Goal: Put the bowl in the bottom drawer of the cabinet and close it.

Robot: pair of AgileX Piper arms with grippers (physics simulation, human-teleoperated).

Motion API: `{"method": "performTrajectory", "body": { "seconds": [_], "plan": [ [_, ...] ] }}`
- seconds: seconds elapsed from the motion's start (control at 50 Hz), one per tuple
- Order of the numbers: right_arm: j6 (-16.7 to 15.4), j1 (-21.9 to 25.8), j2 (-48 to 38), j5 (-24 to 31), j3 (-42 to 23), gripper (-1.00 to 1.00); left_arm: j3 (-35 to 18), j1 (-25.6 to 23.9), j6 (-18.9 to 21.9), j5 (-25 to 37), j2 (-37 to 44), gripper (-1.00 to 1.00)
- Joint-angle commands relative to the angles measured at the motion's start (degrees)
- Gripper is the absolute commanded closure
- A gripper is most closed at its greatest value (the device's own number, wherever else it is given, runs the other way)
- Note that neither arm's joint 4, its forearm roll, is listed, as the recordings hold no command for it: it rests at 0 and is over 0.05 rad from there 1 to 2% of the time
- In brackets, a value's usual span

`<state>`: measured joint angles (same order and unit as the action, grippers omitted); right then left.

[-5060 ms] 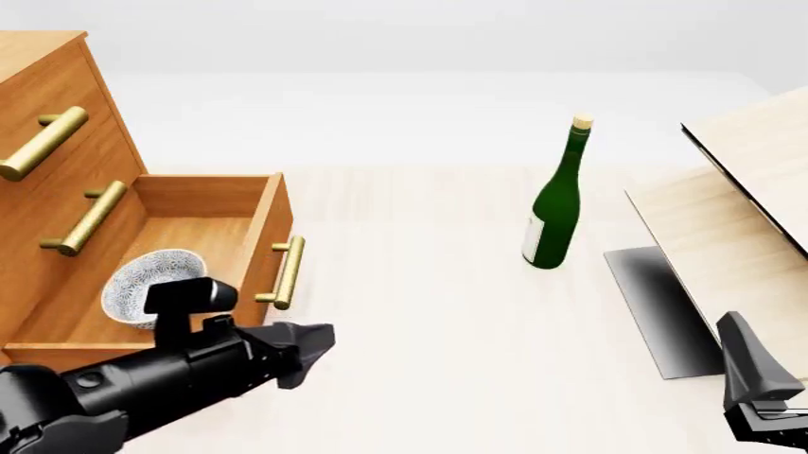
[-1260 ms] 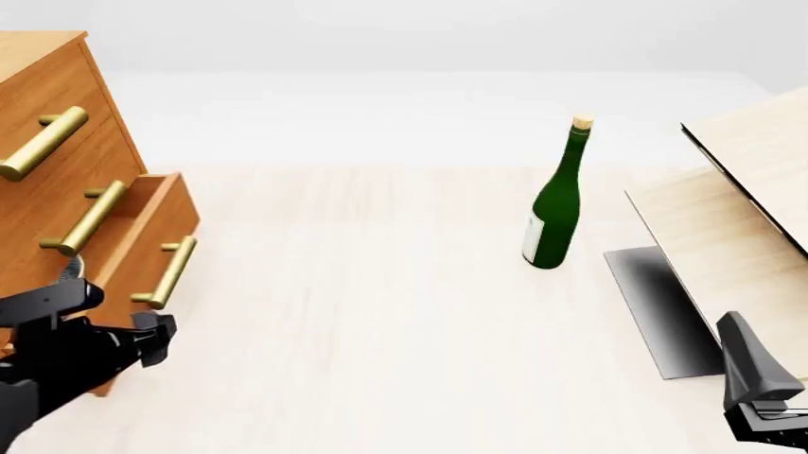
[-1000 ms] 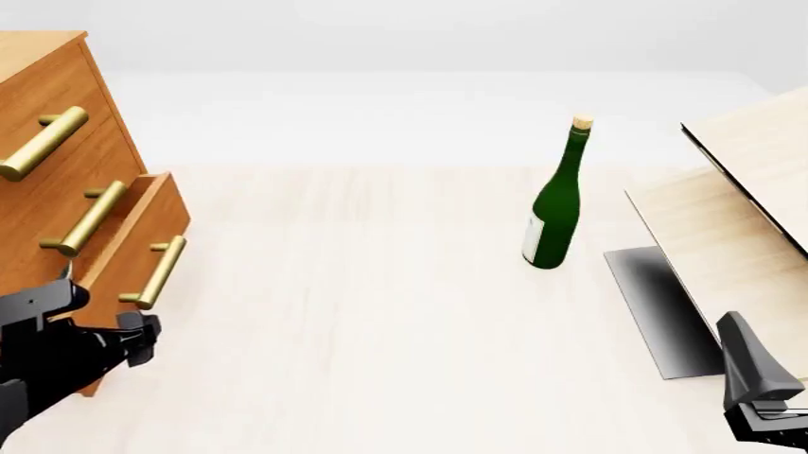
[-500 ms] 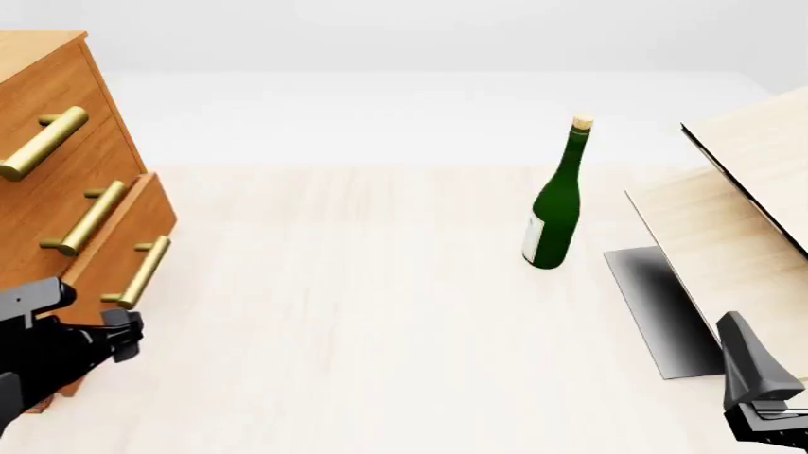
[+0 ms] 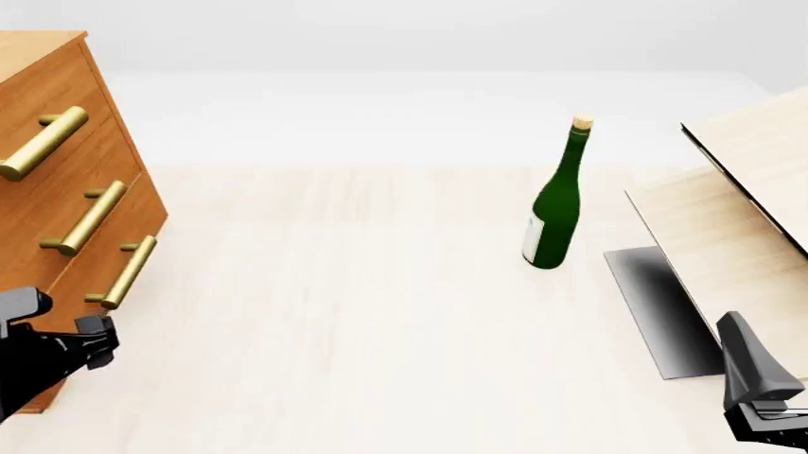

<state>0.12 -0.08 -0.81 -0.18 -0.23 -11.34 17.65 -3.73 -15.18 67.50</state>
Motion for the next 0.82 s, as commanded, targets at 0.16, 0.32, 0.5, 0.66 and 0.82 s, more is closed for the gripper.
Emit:
{"method": "performTrajectory", "body": {
  "seconds": [0.16, 0.32, 0.5, 0.66, 0.82],
  "plan": [
    [0.0, 0.0, 0.0, 0.0, 0.0, -1.0, 3.9, 5.7, 10.0, -3.6, -7.9, -1.0],
    [0.0, 0.0, 0.0, 0.0, 0.0, -1.0, 5.5, 7.2, 13.7, -6.3, -8.3, -1.0],
    [0.0, 0.0, 0.0, 0.0, 0.0, -1.0, 5.1, 6.9, 13.8, -7.4, -7.3, -1.0],
    [0.0, 0.0, 0.0, 0.0, 0.0, -1.0, 4.3, 5.7, 12.6, -7.5, -6.0, -1.0],
    [0.0, 0.0, 0.0, 0.0, 0.0, -1.0, 3.7, 3.7, 11.1, -6.7, -5.9, -1.0]
  ]
}}
